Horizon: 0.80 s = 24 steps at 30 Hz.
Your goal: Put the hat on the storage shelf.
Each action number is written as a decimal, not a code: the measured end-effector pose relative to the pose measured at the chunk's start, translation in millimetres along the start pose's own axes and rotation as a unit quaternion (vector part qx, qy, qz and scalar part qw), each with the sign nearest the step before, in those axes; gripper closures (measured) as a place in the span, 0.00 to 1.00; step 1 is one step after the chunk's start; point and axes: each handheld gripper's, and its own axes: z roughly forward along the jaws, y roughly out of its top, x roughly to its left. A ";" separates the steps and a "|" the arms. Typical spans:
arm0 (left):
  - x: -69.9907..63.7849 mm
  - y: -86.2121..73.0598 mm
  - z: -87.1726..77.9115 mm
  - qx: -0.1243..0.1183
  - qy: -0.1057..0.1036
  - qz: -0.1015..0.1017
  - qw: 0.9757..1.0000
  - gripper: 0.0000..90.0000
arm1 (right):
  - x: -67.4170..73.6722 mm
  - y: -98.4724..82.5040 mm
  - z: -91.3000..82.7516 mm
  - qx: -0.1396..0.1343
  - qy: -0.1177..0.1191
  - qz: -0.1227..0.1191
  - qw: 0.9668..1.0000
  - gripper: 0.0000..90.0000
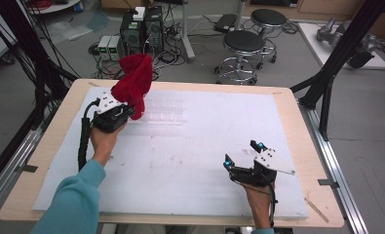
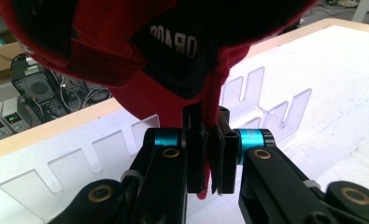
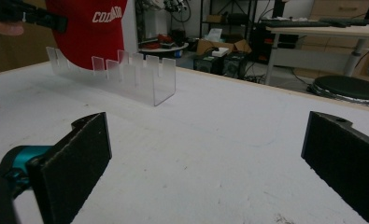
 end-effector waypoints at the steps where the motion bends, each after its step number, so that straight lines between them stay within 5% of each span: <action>1: 0.0 0.0 0.0 0.000 0.000 0.000 1.000 0.95 | 0.0 0.0 0.0 0.000 0.000 0.000 1.000 0.00; 4: 0.5 -1.3 1.7 0.003 0.000 -0.003 1.000 0.95 | -1.6 -0.4 -2.3 -0.007 -0.004 -0.001 1.000 0.01; 5: 1.1 -2.0 2.3 0.004 0.001 -0.005 1.000 0.95 | -2.4 -5.2 -6.2 -0.029 -0.010 -0.001 1.000 0.01; 13: -1.5 -2.3 4.0 0.000 0.000 0.000 1.000 0.95 | -6.2 -23.4 -11.5 -0.026 -0.018 0.010 0.999 0.01; 24: -0.7 -2.8 0.5 0.027 -0.003 -0.004 1.000 0.94 | -2.3 -39.3 -6.5 -0.027 -0.023 0.005 0.999 0.01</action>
